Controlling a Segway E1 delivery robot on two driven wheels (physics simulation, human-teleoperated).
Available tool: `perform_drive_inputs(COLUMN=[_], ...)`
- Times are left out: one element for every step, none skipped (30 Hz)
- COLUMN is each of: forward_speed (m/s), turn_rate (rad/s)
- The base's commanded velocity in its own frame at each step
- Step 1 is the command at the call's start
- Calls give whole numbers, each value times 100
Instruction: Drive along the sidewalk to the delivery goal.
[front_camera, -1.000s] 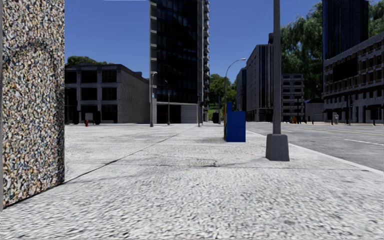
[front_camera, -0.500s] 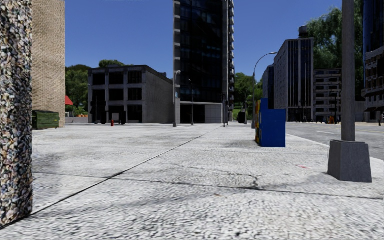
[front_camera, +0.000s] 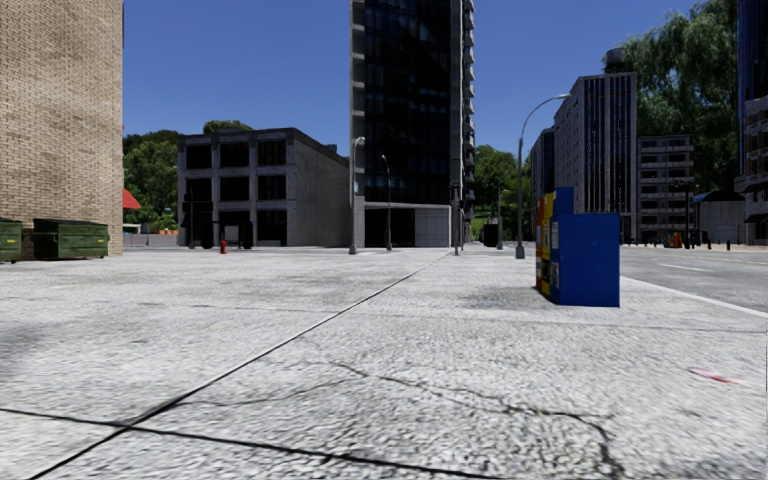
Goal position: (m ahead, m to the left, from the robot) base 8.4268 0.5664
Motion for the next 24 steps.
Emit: perform_drive_inputs(forward_speed=[200, 200, 200, 200, 200, 200, 200, 200, 200, 200, 200, 200, 200, 200, 200, 200, 200, 200, 200, 200, 200, 200, 200, 200], turn_rate=[0, 0, 0, 0, 0, 0, 0, 0, 0, 0, 0, 0, 0, 0, 0, 0, 0, 0, 0, 0, 0, 0, 0, 0])
